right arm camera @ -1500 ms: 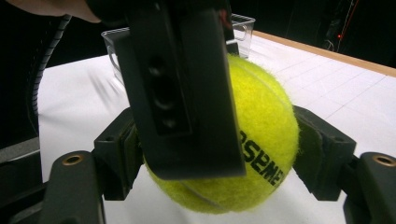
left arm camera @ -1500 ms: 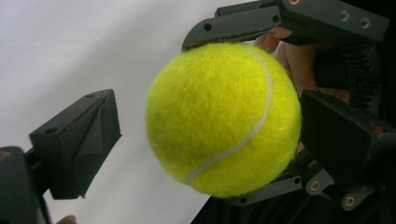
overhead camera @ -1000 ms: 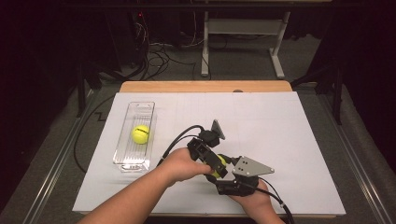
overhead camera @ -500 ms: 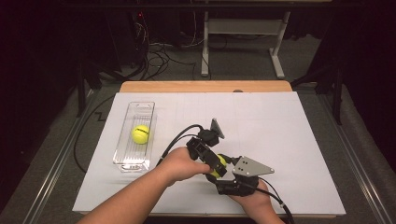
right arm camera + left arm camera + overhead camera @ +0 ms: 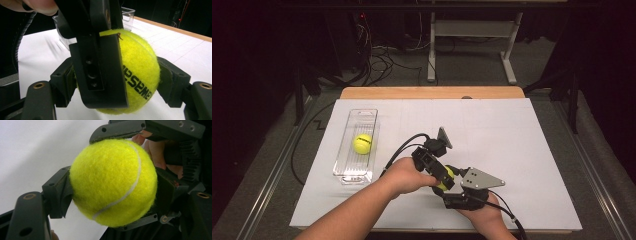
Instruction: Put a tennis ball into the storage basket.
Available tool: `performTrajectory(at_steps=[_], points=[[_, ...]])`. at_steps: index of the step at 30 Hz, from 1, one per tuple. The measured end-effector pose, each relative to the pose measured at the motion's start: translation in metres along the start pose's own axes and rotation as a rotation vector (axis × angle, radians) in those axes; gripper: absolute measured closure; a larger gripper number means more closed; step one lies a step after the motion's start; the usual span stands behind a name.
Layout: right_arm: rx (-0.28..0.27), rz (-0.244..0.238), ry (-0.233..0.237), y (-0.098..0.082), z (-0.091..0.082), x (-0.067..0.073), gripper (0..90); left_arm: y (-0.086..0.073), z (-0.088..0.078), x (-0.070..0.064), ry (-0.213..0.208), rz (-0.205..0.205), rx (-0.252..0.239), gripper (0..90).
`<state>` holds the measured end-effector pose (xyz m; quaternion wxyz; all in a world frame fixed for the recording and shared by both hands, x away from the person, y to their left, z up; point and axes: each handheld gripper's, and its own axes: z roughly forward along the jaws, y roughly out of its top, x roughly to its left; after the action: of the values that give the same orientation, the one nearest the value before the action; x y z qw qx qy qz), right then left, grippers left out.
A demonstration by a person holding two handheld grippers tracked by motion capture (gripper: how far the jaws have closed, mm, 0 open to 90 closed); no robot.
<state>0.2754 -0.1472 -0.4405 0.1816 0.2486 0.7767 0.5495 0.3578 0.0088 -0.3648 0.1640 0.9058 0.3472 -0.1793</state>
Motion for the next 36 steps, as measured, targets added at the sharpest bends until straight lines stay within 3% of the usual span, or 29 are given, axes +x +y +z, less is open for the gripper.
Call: performTrajectory(at_steps=[16, 30, 36], points=[[-0.021, -0.018, -0.005, -0.0004, 0.0003, 0.0012, 25.6, -0.0009, -0.002, -0.0006, 0.001, 0.002, -0.009, 26.6], [-0.048, -0.01, -0.028, -0.001, 0.0026, 0.0027, 1.0, -0.001, -0.003, -0.0002, 0.003, -0.003, -0.016, 26.6], [-0.064, -0.012, -0.029, 0.0004, 0.0009, 0.0021, 0.1, -0.0019, -0.0047, 0.001, 0.012, -0.005, -0.015, 26.6]])
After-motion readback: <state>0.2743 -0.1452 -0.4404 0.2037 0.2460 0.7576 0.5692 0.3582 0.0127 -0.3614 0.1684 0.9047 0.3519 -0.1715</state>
